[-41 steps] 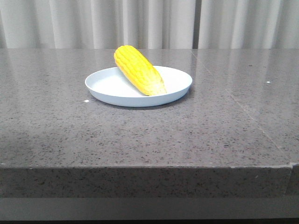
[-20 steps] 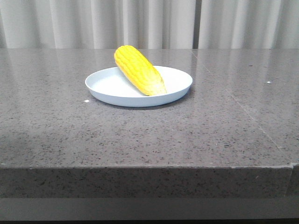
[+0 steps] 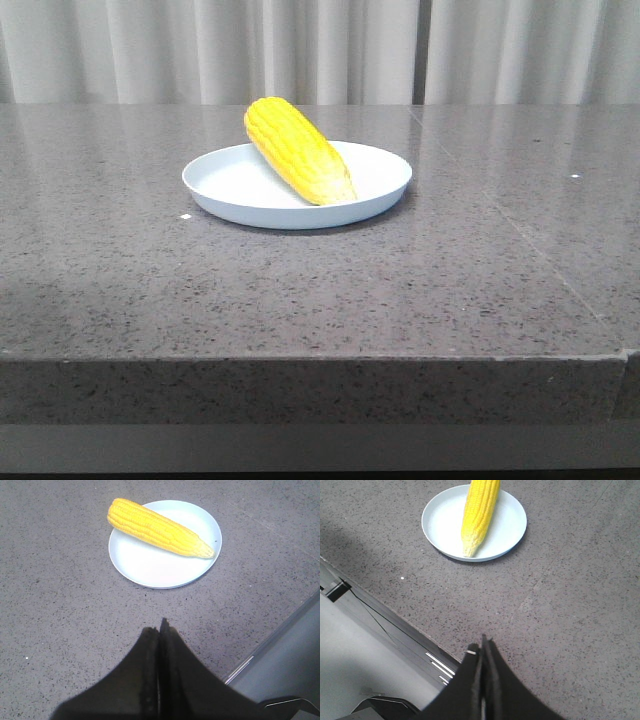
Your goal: Place corn on plate with both arms
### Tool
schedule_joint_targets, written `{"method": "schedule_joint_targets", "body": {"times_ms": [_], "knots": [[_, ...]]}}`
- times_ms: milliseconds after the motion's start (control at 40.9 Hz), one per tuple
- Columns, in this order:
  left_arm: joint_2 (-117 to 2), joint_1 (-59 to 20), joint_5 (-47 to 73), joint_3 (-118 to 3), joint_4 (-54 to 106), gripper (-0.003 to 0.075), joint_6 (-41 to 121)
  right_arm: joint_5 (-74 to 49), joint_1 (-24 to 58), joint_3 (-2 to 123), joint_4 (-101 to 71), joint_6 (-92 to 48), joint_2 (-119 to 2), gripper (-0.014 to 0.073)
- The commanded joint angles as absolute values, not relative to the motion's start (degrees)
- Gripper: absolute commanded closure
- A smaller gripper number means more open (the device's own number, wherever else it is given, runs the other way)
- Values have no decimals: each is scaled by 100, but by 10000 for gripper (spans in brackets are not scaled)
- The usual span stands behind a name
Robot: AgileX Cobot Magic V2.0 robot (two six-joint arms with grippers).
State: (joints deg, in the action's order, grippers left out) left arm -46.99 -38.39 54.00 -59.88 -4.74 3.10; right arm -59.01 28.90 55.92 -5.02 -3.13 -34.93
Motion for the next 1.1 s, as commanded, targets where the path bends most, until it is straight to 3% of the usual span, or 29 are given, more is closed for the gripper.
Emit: {"method": "schedule_joint_targets", "body": {"times_ms": [0,366,513,830,1075], "knots": [[-4695,-3868,5045,-6139,-504,741,320,-5469,2872,5709,-579,-309,-3496,680],[-4674,-3844,5034,-6100,-504,741,320,-5474,2872,5709,-579,-309,-3496,680],[-4402,-3257,4820,-5785,-504,741,320,-5474,2872,5709,-579,-309,-3496,680],[-2436,-1503,2431,-3227,163,741,320,-5474,2872,5709,-579,-309,-3496,680],[-901,-676,922,-1177,295,741,320,-5474,2872,5709,-579,-309,-3496,680]]}}
